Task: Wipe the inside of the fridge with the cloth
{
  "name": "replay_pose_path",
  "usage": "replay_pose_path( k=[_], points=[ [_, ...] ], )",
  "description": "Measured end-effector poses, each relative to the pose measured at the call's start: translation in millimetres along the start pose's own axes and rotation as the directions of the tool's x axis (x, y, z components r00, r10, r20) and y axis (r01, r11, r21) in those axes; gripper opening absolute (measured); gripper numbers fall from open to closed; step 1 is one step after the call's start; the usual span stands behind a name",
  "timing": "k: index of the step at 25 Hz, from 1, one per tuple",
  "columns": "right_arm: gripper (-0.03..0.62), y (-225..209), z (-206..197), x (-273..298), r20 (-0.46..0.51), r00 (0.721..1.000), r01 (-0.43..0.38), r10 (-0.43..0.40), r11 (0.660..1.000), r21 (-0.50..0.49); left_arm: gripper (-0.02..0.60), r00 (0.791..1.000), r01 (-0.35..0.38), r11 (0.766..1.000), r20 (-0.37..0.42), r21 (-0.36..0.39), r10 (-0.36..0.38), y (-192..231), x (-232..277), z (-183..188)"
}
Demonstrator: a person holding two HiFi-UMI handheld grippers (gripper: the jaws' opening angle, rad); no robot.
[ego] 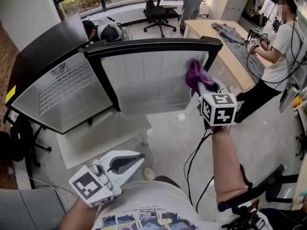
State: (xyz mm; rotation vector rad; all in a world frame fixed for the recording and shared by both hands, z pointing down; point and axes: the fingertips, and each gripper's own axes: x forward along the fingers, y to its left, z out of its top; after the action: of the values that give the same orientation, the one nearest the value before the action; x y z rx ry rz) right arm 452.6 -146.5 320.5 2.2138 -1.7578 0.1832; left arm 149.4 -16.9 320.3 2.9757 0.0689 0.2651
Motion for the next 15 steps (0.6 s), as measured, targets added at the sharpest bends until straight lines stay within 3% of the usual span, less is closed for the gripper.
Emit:
replay_pose_path(
  k=[3, 7, 15],
  points=[
    [0.054, 5.8, -1.2, -3.4, 0.002, 1.0, -0.018, 0.018, 1.0, 0.002, 0.006, 1.0, -0.003, 1.0, 0.002, -0.004, 0.003, -1.3, -0.5, -1.2],
    [0.054, 44.4, 4.7, -8.1, 0.013, 0.99, -0.137, 0.138, 0.99, -0.033, 0.006, 1.0, -0.016, 1.0, 0.01, -0.008, 0.017, -2.3, -4.3, -3.0],
    [0.054, 154.3, 7.9, 10.4, 0.004, 0.917, -0.398, 0.399, 0.915, -0.066, 0.006, 0.994, -0.107, 0.994, 0.007, -0.029, 0.108, -1.2, -34.9, -8.1]
  ],
)
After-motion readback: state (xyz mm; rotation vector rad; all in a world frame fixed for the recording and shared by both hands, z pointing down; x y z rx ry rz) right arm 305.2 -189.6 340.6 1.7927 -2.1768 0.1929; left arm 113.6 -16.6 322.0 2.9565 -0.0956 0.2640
